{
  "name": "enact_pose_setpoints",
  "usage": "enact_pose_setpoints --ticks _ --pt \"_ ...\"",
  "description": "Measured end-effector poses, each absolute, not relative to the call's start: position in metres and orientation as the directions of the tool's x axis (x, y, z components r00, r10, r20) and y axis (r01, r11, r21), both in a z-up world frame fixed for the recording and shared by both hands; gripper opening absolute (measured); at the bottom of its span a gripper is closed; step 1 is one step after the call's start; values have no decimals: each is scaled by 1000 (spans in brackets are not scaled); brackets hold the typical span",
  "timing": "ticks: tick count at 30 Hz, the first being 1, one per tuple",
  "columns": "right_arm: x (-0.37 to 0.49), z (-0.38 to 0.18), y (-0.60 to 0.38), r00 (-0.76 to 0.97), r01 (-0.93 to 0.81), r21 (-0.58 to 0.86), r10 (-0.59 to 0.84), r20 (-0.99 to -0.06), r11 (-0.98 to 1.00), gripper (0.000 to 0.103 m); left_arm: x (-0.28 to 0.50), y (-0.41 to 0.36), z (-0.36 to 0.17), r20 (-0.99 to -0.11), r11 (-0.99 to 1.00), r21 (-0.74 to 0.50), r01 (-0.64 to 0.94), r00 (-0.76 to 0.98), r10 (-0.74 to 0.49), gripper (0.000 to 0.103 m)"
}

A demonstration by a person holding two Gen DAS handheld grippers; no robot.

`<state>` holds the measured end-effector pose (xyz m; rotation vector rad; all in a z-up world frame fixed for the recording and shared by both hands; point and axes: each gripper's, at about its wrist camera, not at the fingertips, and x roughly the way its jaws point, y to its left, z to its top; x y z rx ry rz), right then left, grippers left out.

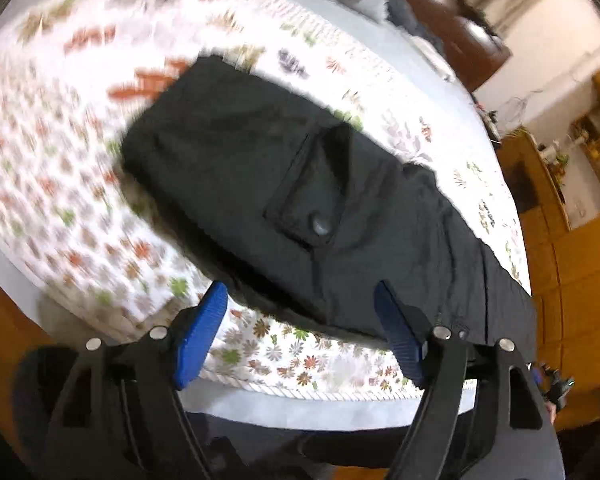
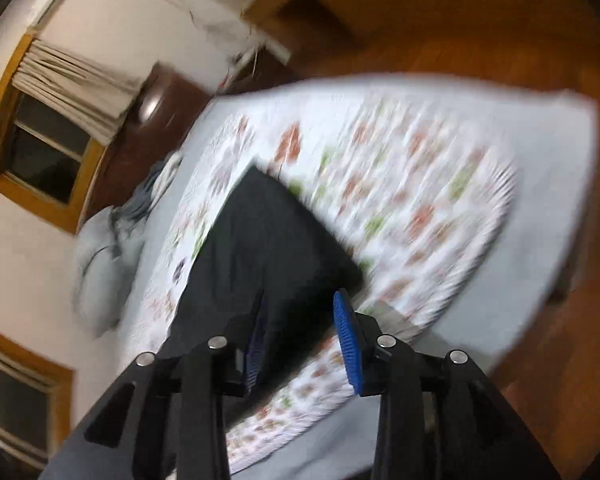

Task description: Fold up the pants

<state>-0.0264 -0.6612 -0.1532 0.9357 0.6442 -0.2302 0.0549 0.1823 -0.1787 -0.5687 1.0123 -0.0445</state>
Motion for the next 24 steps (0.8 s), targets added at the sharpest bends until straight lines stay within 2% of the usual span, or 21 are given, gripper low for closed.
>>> enact_pose_setpoints --ticks 2,3,4,6,9,11,14,17,20,22,24 --pt "-28 -136 -655 835 382 703 102 -540 600 36 57 186 -159 -761 881 -439 -176 593 -261 81" --pt "-19 -130 -647 845 335 710 135 -517 619 36 61 188 -154 -752 889 -428 -163 609 -251 87" --pt "-10 -129 -641 841 314 708 160 -517 633 36 69 190 -149 -740 895 -419 -154 628 -239 89" --pt "14 -141 -631 814 295 723 232 -532 624 35 88 196 -150 -726 889 -437 -137 637 -258 89" --pt "38 -168 -629 782 340 728 251 -570 595 35 114 207 -175 -767 887 -434 -160 582 -270 89" --pt "42 -184 -638 770 374 739 256 -584 560 24 129 217 -202 -813 893 -406 -194 523 -256 89" --pt "38 -189 -642 745 384 710 256 -616 591 22 140 225 -223 -831 897 -406 -173 480 -283 87" --pt "37 -181 -645 738 382 704 261 -622 599 30 139 222 -225 -840 920 -366 -140 476 -262 85" --pt "30 -172 -651 753 380 723 260 -604 577 40 136 231 -226 -823 906 -399 -141 490 -286 79" --pt "11 -163 -656 790 368 749 240 -565 550 58 131 237 -226 -809 889 -433 -151 500 -309 77" --pt "-11 -161 -660 819 369 774 214 -532 514 63 128 241 -223 -794 874 -459 -160 514 -323 77"
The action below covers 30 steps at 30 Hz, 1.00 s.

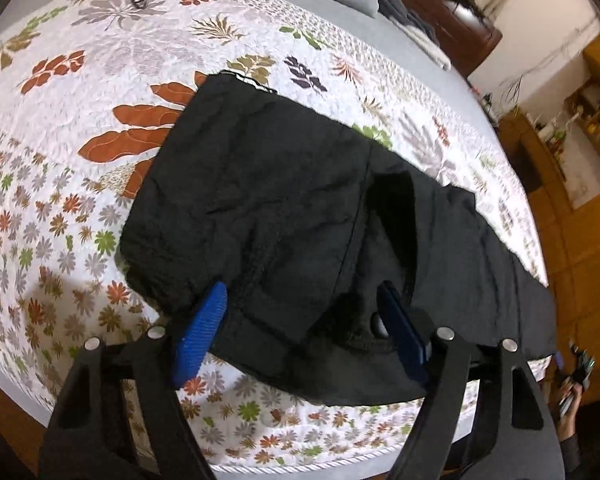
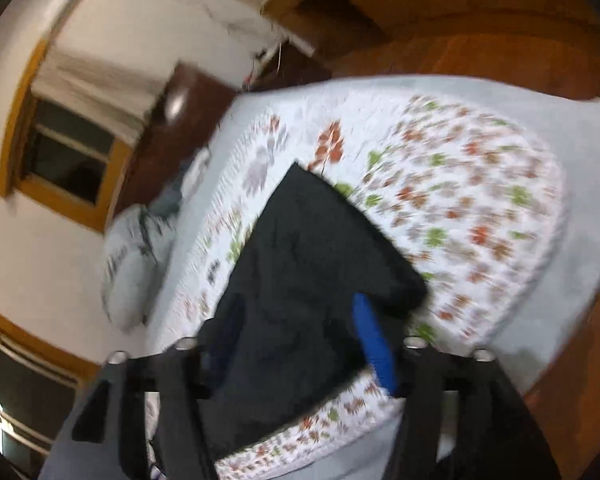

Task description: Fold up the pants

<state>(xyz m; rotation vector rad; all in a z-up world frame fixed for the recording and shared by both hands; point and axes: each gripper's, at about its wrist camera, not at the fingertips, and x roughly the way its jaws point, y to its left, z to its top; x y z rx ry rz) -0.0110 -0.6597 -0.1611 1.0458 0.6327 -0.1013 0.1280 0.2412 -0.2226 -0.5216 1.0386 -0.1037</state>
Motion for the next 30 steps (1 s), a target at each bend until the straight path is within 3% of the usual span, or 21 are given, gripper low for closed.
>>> enact_pose_setpoints --ticks 3,7,10,21,27,30 --pt "-32 -175 -663 832 371 814 230 -505 447 63 122 242 -215 -788 872 -459 -170 531 -311 78" --pt "-38 -195 -668 847 380 848 231 -479 369 62 109 238 -199 -769 893 -418 -168 589 -250 90" --pt "-42 -204 -673 855 376 865 234 -462 333 62 101 240 -191 -752 894 -413 -174 619 -226 91" --pt "-34 -225 -683 871 383 888 221 -439 253 61 110 249 -216 -815 861 -427 -276 530 -234 91" --pt "-21 -223 -676 885 342 900 229 -405 269 66 118 240 -215 -839 885 -381 -269 503 -208 92" --pt "-26 -234 -678 889 339 910 236 -393 238 55 119 238 -216 -843 886 -373 -276 500 -199 92"
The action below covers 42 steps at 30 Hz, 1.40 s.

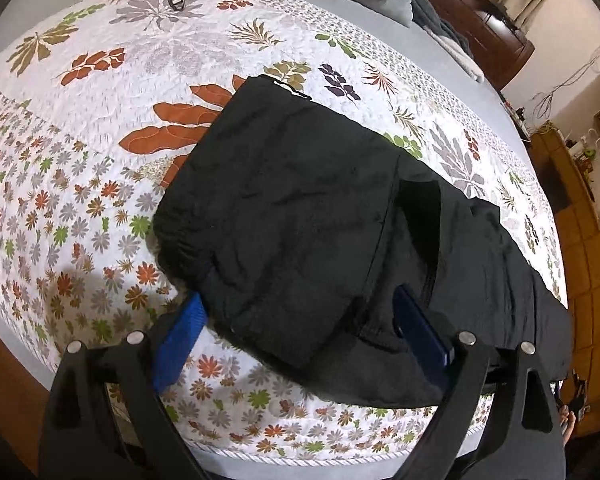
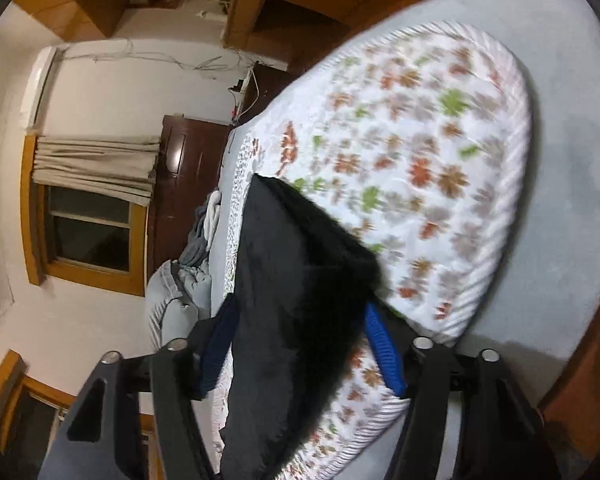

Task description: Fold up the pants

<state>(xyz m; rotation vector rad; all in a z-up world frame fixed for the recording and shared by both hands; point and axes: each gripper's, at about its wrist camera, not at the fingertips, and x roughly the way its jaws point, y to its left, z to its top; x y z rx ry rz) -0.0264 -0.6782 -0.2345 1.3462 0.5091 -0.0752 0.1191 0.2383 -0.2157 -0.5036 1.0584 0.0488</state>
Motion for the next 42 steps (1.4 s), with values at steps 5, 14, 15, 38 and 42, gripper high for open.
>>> enact_pose_setpoints --ticks 5,14,15,38,42 --pt "-23 -241 -680 914 283 937 240 -328 205 70 119 237 -222 -852 882 -372 -290 483 -201 92" --pt "-21 -255 -682 933 205 961 261 -250 187 68 118 229 -221 -854 885 -366 -288 483 -196 92" --pt "-20 -254 -682 931 200 959 266 -250 201 68 118 229 -222 -857 888 -360 -287 478 -193 92" --pt "12 -154 -644 909 204 877 248 -335 436 16 122 235 -224 -842 871 -404 -279 486 -235 93" --pt "26 -114 -623 903 170 837 259 -344 520 16 120 240 -223 -827 855 -438 -278 498 -261 93"
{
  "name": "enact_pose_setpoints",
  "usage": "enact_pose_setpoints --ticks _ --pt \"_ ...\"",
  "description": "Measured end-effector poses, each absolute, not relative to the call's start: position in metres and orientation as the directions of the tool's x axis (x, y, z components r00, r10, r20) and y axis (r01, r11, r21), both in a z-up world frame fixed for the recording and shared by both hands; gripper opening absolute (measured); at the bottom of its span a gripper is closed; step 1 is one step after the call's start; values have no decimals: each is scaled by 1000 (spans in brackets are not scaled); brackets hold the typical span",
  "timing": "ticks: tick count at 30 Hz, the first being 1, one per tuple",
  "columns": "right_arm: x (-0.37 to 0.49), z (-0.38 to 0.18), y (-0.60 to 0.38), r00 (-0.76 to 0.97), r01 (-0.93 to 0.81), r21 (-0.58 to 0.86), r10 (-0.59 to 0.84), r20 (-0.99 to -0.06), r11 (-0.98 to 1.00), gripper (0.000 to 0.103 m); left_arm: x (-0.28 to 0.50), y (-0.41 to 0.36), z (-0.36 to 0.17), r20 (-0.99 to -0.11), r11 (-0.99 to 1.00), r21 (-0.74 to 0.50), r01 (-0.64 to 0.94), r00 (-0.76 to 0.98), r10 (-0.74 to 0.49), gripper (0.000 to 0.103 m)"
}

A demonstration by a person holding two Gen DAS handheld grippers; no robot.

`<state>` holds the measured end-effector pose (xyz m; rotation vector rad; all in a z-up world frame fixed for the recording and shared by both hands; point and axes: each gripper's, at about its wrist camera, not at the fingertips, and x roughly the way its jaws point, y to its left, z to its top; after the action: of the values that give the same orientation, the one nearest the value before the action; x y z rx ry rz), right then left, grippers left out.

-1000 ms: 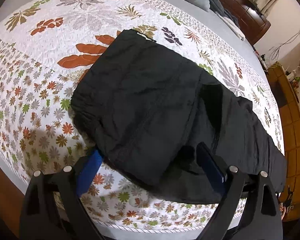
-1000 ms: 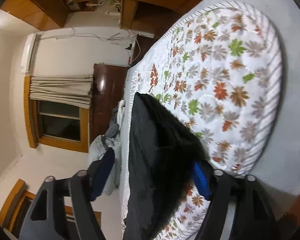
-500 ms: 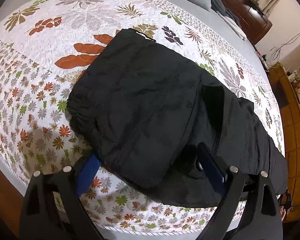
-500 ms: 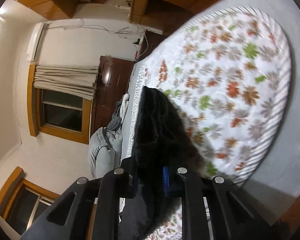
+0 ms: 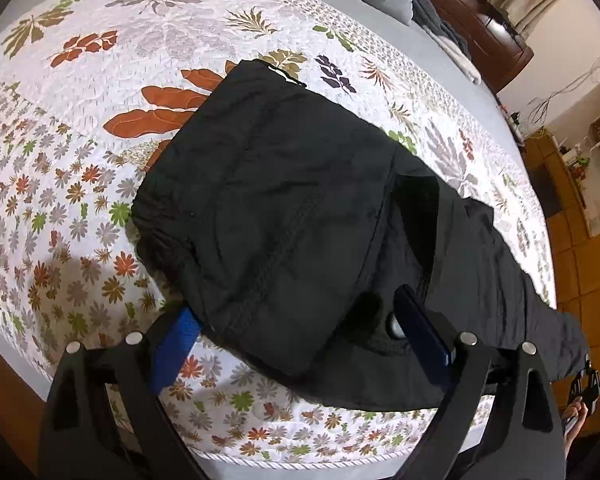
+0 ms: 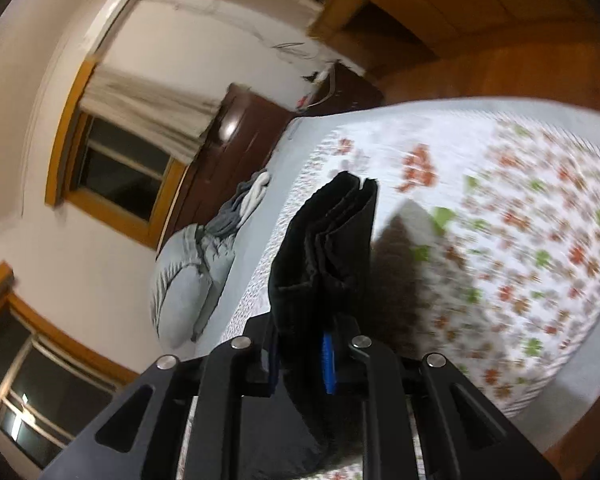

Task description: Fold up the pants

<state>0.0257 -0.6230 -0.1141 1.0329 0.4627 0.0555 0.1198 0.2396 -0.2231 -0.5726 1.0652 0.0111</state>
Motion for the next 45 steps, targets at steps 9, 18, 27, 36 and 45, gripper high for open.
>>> enact_pose_setpoints --ticks 9,18,27,36,45 --pt "57 -25 -536 872 40 694 314 -376 719 16 118 243 -222 -811 848 -468 -250 502 -300 93" --pt "96 30 -415 803 -143 530 411 -431 836 16 119 247 -223 -802 841 -489 -230 499 -329 93" --pt "119 25 -268 681 -324 333 463 -568 885 15 117 252 -226 -776 817 -530 -224 516 -362 93" --pt "117 -44 -164 554 -448 161 414 -722 880 15 118 254 -229 -756 799 -562 -214 526 -390 95" --pt "90 -93 -102 553 -561 -110 272 -788 820 15 117 256 -231 -744 789 -579 -208 531 -406 96"
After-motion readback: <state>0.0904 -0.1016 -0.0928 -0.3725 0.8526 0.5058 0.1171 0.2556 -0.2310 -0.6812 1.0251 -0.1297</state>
